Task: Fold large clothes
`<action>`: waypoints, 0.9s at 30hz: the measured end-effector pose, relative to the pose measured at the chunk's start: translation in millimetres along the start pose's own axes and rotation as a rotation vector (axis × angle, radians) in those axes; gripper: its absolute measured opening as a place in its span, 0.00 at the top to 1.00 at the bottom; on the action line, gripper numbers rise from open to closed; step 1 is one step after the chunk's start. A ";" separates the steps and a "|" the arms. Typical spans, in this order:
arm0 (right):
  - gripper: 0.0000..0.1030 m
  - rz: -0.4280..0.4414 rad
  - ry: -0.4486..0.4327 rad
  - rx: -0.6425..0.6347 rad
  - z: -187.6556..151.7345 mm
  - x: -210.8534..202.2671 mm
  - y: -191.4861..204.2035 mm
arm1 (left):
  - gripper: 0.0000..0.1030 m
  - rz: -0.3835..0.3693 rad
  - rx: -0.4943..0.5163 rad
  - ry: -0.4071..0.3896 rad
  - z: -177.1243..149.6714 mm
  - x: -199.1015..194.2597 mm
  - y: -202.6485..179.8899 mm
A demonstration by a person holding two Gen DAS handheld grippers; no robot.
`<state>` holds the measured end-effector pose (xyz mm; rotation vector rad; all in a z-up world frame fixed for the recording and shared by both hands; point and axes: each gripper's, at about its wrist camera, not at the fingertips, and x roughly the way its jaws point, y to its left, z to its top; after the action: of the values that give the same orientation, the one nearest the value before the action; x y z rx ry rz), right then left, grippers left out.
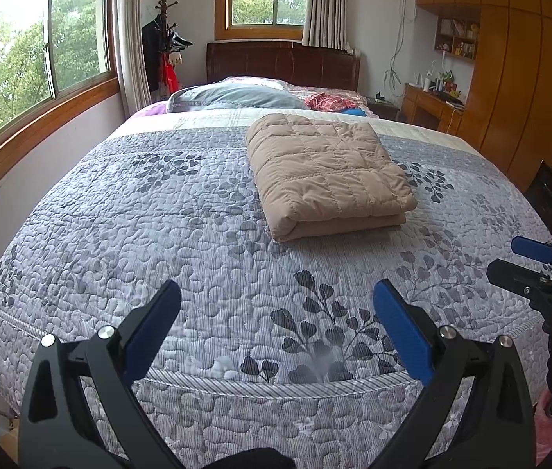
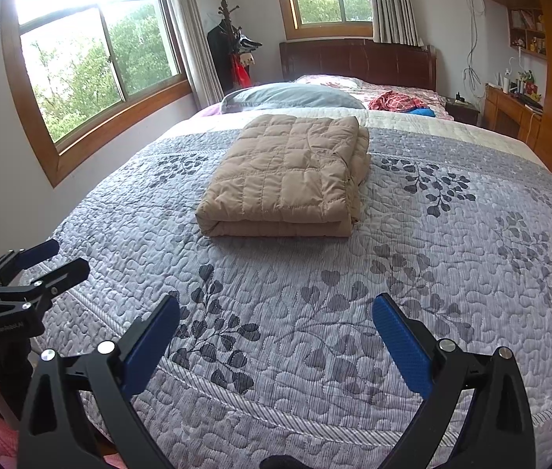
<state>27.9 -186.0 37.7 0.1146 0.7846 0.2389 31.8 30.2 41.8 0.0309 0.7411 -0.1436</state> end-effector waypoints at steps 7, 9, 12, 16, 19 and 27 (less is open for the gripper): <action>0.04 -0.001 0.001 0.001 -0.1 0.2 0.2 | 0.05 -0.002 0.001 0.001 -1.1 1.1 0.3; 0.04 0.000 0.001 0.001 -0.2 -0.1 0.3 | 0.05 -0.001 0.001 0.001 -0.8 1.4 0.4; 0.04 0.002 0.000 -0.001 -0.7 0.2 -0.1 | 0.05 -0.003 0.001 0.003 -0.9 1.7 0.7; 0.04 -0.001 0.003 -0.003 -0.6 0.9 0.1 | 0.05 -0.006 0.001 0.004 -0.8 2.9 1.9; 0.04 0.000 0.005 -0.005 -0.7 1.4 -1.3 | 0.05 -0.006 0.001 0.006 -0.8 3.1 1.8; 0.04 0.000 0.008 -0.013 0.2 2.7 -1.7 | 0.05 -0.008 0.001 0.009 -0.5 5.0 2.3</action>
<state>30.1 -187.0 35.7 0.1020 0.7913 0.2448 35.4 32.0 38.0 0.0291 0.7505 -0.1518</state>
